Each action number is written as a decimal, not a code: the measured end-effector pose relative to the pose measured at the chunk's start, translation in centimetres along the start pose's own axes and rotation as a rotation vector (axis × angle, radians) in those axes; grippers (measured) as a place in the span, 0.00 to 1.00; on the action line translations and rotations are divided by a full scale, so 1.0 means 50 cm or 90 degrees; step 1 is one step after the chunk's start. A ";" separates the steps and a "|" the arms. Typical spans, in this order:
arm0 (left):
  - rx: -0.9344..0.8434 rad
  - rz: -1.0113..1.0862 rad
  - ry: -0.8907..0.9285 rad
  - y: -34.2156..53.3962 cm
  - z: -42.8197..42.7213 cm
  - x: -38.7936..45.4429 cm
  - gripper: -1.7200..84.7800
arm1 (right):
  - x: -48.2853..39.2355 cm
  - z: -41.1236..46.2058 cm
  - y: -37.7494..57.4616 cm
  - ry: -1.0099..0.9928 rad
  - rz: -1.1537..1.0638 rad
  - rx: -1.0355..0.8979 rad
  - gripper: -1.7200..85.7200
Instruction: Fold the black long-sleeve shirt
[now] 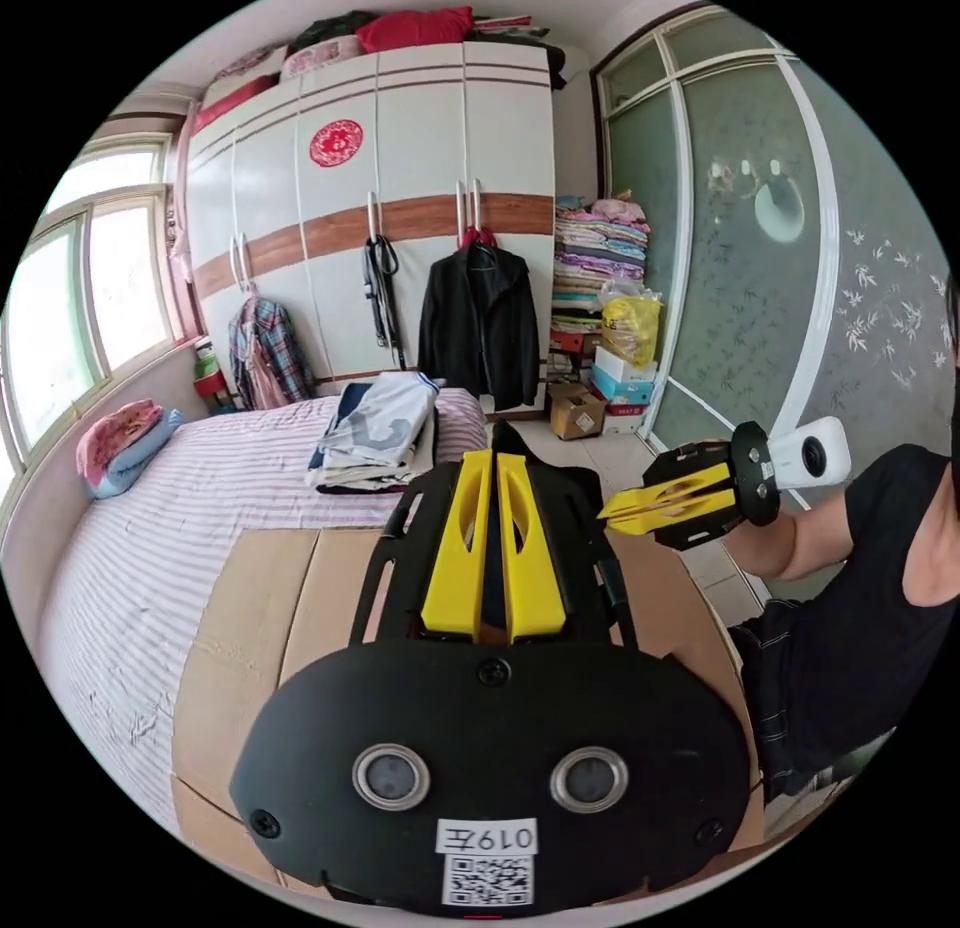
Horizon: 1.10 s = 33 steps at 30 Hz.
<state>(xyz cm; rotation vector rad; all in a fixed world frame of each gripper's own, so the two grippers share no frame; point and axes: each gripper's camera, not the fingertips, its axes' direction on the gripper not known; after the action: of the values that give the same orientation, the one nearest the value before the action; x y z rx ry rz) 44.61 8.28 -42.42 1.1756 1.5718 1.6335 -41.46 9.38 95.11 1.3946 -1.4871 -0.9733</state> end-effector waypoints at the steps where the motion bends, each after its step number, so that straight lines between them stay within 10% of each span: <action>1: 0.024 -0.018 -0.020 0.043 -0.059 -0.002 0.03 | -0.024 -0.003 -0.036 -0.003 -0.017 0.015 0.01; 14: 0.148 -0.120 -0.273 0.529 -0.572 0.179 0.03 | -0.339 -0.076 -0.301 -0.125 -0.187 0.135 0.01; 33: 0.072 -0.309 -0.380 1.011 -0.786 0.407 0.03 | -0.720 -0.103 -0.396 -0.319 -0.411 0.117 0.01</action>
<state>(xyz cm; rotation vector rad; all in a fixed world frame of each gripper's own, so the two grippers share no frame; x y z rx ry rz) 9.25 0.79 14.23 1.0908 1.4119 0.7948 -29.58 43.89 75.56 1.9214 -1.5249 -1.7189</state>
